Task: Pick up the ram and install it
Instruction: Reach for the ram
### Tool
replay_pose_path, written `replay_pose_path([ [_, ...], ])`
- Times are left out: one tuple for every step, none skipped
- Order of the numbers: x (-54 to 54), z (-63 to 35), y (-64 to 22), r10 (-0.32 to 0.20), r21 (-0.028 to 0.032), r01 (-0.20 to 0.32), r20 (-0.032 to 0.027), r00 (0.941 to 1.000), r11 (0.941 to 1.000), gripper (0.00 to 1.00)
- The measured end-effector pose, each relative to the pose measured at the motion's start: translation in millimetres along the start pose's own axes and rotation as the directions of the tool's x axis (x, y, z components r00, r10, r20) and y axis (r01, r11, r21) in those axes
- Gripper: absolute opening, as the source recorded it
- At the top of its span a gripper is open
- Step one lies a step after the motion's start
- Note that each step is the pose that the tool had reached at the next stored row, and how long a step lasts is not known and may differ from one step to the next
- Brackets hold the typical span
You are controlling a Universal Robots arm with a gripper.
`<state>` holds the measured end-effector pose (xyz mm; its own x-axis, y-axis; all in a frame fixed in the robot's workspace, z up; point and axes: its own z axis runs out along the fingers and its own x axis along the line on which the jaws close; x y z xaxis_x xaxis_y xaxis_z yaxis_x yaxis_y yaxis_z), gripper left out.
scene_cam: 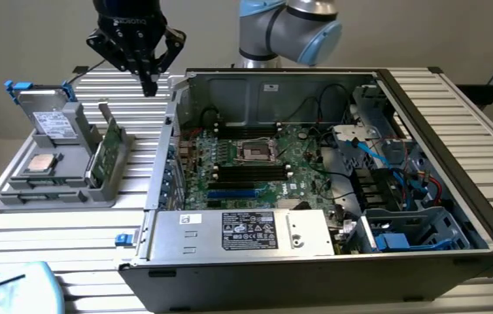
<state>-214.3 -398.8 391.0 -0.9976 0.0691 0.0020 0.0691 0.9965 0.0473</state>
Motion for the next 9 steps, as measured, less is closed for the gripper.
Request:
replay_pose_path([
  [4.8, 0.2, -0.4, 0.000, 0.0001, 0.000, -0.0001, 1.0000, 1.0000, 0.11],
  [9.2, 0.5, -0.7, 0.000, 0.0001, 0.000, -0.0002, 1.0000, 1.0000, 0.11],
  [13.8, 0.9, -1.0, 0.000, 0.0000, 0.000, -0.0002, 1.0000, 1.0000, 0.11],
  [18.4, 1.2, -1.3, -0.001, 0.0000, 0.001, -0.0004, 1.0000, 1.0000, 0.11],
  [22.8, 1.5, -1.7, -0.001, 0.0000, 0.001, -0.0005, 1.0000, 1.0000, 0.11],
  [27.4, 1.9, -2.0, -0.001, 0.0001, 0.001, -0.0006, 1.0000, 1.0000, 0.11],
  [31.8, 2.2, -2.3, -0.001, 0.0001, 0.001, -0.0007, 1.0000, 1.0000, 0.11],
  [36.3, 2.7, -2.6, -0.001, 0.0001, 0.001, -0.0007, 1.0000, 1.0000, 0.11],
  [41.0, 3.2, -3.0, -0.002, 0.0001, 0.002, -0.0008, 1.0000, 1.0000, 0.11],
])
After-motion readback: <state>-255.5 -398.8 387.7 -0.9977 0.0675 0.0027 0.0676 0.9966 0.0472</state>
